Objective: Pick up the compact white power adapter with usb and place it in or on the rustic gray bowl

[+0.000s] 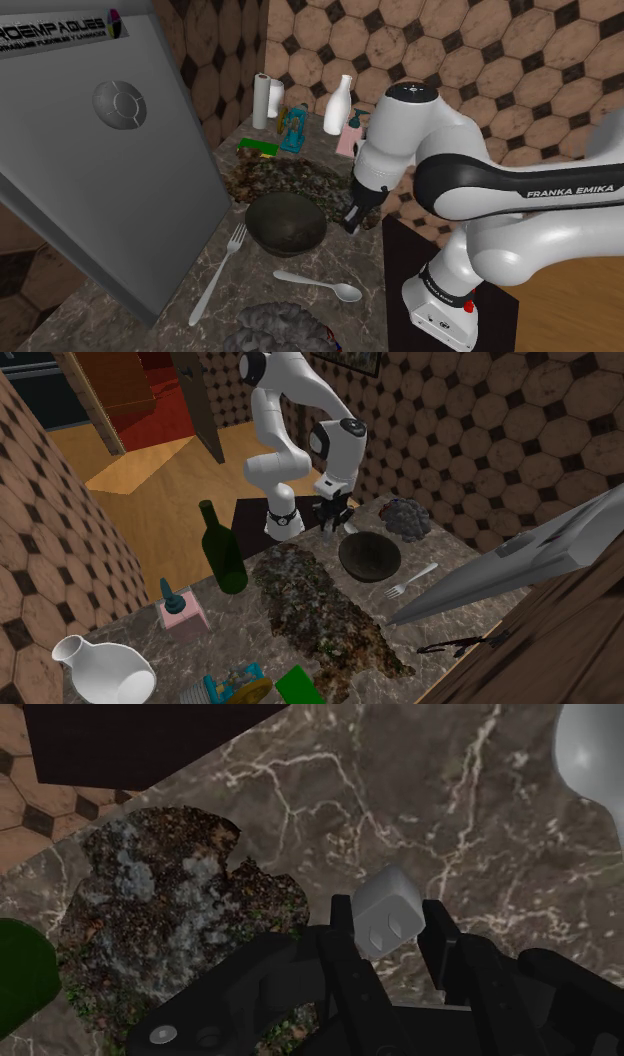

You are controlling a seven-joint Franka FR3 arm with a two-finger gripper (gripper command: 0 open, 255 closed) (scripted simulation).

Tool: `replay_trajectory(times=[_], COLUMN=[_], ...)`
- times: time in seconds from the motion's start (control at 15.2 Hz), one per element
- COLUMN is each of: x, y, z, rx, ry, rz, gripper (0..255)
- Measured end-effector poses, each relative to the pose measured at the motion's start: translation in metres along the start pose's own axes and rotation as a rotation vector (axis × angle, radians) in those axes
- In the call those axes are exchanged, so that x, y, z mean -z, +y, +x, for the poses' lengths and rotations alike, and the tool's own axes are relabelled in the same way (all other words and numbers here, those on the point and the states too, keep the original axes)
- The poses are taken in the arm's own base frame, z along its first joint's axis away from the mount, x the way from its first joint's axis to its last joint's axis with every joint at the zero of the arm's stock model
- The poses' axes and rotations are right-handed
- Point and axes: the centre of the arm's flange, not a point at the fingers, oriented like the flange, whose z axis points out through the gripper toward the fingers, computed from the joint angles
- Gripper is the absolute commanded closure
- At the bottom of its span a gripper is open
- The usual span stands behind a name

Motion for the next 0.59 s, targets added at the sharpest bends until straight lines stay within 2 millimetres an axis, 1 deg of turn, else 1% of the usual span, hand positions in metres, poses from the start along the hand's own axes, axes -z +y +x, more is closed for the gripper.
replay_trajectory(times=[0.59], x=[0.048], y=[0.007], z=[0.002], rx=[0.000], ry=[-0.001], rz=[0.000], gripper=[255])
